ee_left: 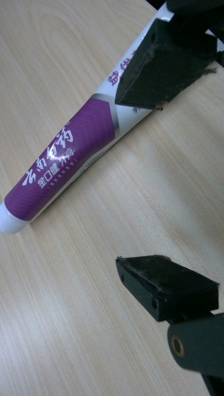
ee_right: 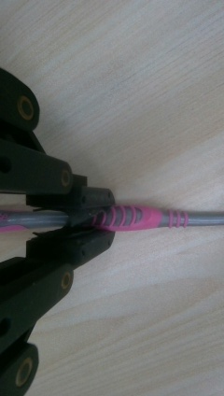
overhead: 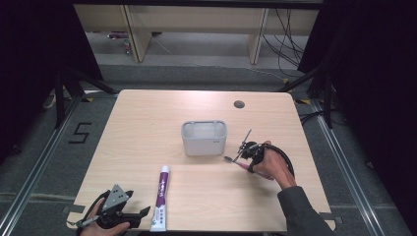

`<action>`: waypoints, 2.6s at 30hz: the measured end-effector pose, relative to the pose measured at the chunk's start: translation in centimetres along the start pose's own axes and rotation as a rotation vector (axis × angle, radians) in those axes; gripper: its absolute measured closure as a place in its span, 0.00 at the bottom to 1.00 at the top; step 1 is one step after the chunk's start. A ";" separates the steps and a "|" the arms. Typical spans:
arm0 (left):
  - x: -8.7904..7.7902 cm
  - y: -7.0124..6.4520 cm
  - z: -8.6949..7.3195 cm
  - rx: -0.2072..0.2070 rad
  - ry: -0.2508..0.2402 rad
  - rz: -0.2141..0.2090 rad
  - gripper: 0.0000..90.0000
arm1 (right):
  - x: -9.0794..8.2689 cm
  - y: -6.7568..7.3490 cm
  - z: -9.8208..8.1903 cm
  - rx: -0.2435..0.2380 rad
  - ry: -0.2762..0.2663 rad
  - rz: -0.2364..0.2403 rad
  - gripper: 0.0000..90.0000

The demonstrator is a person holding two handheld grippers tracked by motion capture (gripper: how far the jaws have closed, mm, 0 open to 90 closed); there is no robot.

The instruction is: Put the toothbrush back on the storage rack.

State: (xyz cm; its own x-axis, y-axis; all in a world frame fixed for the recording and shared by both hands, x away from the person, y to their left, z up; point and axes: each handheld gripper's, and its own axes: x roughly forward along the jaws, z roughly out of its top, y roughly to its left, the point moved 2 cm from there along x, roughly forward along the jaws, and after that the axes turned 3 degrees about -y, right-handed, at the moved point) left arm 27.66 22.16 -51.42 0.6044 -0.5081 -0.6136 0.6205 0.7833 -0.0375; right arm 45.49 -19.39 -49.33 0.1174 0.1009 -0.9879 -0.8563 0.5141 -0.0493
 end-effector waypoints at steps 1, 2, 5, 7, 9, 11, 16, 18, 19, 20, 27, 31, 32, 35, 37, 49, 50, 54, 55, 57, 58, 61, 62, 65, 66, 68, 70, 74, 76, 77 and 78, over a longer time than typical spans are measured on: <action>0.0 0.0 0.0 -0.002 -0.002 0.000 0.19 | -0.1 0.1 0.0 0.014 0.003 0.004 0.89; 0.0 0.0 0.0 -0.001 0.003 0.001 0.19 | 0.0 0.1 0.1 0.007 0.012 -0.006 0.89; 0.0 0.0 0.0 0.000 -0.001 -0.001 0.19 | 0.0 0.1 0.1 -0.004 0.012 -0.003 0.90; 0.0 0.0 0.0 0.000 0.001 -0.001 0.19 | 0.0 0.1 0.2 -0.010 0.028 -0.013 0.92; 0.0 0.0 0.0 -0.003 -0.003 -0.001 0.19 | -0.2 0.3 0.1 -0.006 0.030 -0.013 0.92; 0.0 0.0 0.0 -0.003 0.001 0.001 0.19 | -0.2 0.3 0.1 0.001 0.030 0.000 0.92; 0.0 0.0 0.0 -0.004 -0.002 -0.001 0.19 | -0.6 0.3 -0.1 0.008 0.020 -0.006 0.93; 0.0 0.0 0.0 -0.003 -0.008 -0.003 0.19 | -0.9 0.1 -0.2 0.004 -0.007 0.000 0.93; 0.0 0.0 0.0 -0.005 -0.008 -0.002 0.19 | -1.2 0.2 -0.2 0.010 -0.009 0.013 0.93; 0.0 0.0 0.0 -0.004 -0.002 0.000 0.19 | -1.4 0.1 -0.3 0.013 -0.017 0.014 0.93; 0.1 0.0 0.0 -0.004 -0.007 -0.002 0.19 | -2.8 -0.3 -1.2 0.044 -0.077 0.008 0.93; 0.0 0.0 0.0 -0.005 -0.001 0.001 0.19 | -3.6 -0.7 -1.8 0.048 -0.134 0.002 0.93; 0.0 0.0 0.0 -0.005 0.004 0.003 0.19 | -3.8 -0.8 -2.0 0.051 -0.152 0.001 0.93; 0.0 0.0 0.0 -0.006 -0.006 0.002 0.19 | -4.5 -1.0 -2.5 0.065 -0.191 -0.021 0.93; 0.0 0.0 0.0 -0.006 -0.004 0.002 0.19 | -4.9 -1.2 -2.8 0.054 -0.219 -0.032 0.93; 0.0 0.0 0.0 -0.005 -0.001 0.003 0.19 | -6.7 -1.7 -3.6 0.110 -0.400 -0.060 0.93; 0.0 0.0 0.0 -0.006 -0.007 0.001 0.19 | -6.9 -1.7 -3.7 0.113 -0.424 -0.067 0.93; 0.0 0.0 0.0 -0.007 -0.005 0.002 0.19 | -7.5 -1.8 -3.8 0.153 -0.461 -0.062 0.93; 0.0 0.0 0.0 -0.007 -0.005 0.002 0.19 | -7.5 -1.8 -3.8 0.153 -0.461 -0.062 0.93; 0.0 0.0 0.0 -0.007 -0.006 0.002 0.19 | -7.7 -1.9 -3.6 0.177 -0.501 -0.073 0.93; 0.0 0.0 0.0 -0.007 -0.005 0.003 0.19 | -7.9 -1.9 -3.7 0.188 -0.507 -0.073 0.93; 0.0 0.0 0.0 -0.006 -0.004 0.002 0.19 | -8.2 -2.0 -3.7 0.199 -0.540 -0.088 0.93; 0.0 0.0 0.0 -0.006 -0.002 0.003 0.19 | -8.4 -2.0 -3.7 0.216 -0.566 -0.101 0.93; 0.0 0.0 0.0 -0.005 0.002 0.005 0.19 | -8.7 -2.0 -3.5 0.248 -0.609 -0.112 0.93; 0.0 0.0 0.0 -0.005 0.002 0.005 0.19 | -8.8 -2.0 -3.4 0.253 -0.618 -0.109 0.93; 0.0 0.0 0.0 -0.005 0.003 0.005 0.19 | -9.1 -2.2 -3.3 0.235 -0.647 -0.102 0.93; 0.0 0.0 0.0 -0.006 0.000 0.004 0.19 | -9.2 -2.0 -2.8 0.260 -0.713 -0.108 0.93; 0.0 0.0 0.0 -0.005 0.001 0.004 0.19 | -9.9 -2.0 -2.4 0.244 -0.729 -0.097 0.93; 0.0 0.0 0.0 -0.004 -0.002 0.002 0.19 | -10.0 -2.0 -2.3 0.238 -0.738 -0.097 0.93; 0.0 0.0 0.0 -0.005 -0.001 0.002 0.19 | -10.1 -2.0 -2.1 0.232 -0.763 -0.113 0.93; 0.1 0.1 0.0 -0.008 -0.006 0.007 0.19 | -10.2 -2.0 -1.9 0.241 -0.765 -0.098 0.93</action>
State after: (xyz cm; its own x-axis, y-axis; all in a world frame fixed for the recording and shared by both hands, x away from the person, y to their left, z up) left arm 27.72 22.18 -51.48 0.6115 -0.5050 -0.6091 0.6122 0.7897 -0.0400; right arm 45.03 -23.01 -39.40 0.5730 0.5561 -0.6021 -0.7027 0.7114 -0.0116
